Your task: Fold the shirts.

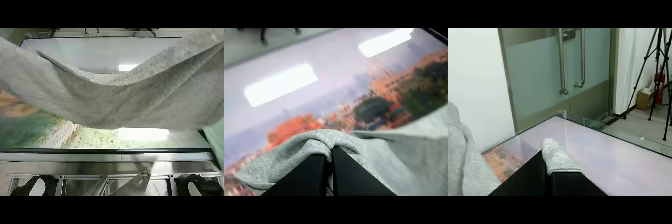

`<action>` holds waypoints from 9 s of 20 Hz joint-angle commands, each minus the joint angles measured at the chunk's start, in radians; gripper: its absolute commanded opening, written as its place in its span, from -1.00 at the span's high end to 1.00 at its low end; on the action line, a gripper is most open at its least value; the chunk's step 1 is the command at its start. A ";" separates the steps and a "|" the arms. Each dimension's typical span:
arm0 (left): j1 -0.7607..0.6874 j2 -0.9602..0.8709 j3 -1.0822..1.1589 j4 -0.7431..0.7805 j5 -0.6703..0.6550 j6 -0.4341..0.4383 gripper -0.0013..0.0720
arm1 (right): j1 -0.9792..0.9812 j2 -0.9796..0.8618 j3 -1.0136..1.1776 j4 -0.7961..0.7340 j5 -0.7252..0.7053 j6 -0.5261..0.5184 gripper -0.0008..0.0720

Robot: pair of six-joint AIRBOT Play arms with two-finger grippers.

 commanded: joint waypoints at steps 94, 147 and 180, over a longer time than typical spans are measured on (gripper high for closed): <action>0.479 0.023 -0.680 -1.378 -0.242 0.208 0.91 | -0.595 0.146 -0.318 0.610 0.232 -0.214 0.93; -0.026 -1.109 -0.546 0.155 -0.141 0.080 0.37 | -0.292 -0.916 -0.470 -0.170 0.089 -0.134 0.79; -0.027 -0.703 -1.191 0.270 0.248 -0.077 -0.48 | -0.330 -0.366 -0.696 -0.428 0.223 0.169 0.14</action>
